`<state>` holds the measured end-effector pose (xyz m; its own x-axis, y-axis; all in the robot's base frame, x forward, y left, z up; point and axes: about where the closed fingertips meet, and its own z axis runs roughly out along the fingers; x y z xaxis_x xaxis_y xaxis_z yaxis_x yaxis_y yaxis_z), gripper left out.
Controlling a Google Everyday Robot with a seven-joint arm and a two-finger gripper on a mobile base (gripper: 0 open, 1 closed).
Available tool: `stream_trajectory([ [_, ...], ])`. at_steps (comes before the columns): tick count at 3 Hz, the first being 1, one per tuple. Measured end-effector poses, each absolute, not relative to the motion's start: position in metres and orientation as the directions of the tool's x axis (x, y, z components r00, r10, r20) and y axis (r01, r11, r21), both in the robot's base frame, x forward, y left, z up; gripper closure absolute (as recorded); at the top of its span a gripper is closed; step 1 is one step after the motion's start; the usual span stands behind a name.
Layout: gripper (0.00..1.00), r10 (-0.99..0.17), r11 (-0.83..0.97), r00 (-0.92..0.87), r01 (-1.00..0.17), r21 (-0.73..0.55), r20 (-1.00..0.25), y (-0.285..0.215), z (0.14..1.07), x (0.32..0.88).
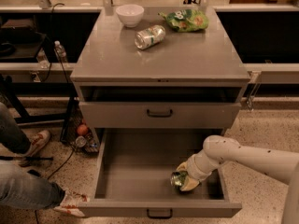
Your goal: Pick green can from middle drawer and place on counter
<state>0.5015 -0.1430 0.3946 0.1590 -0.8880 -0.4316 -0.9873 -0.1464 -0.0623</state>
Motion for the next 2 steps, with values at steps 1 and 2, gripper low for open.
stream_trajectory([
  [1, 1.00, -0.881, -0.144, 0.192, -0.979, -0.142, -0.432, -0.160, 0.456, 0.494],
  [2, 1.00, -0.905, -0.104, 0.188, -0.968, -0.230, -0.383, -0.195, 0.525, 0.489],
])
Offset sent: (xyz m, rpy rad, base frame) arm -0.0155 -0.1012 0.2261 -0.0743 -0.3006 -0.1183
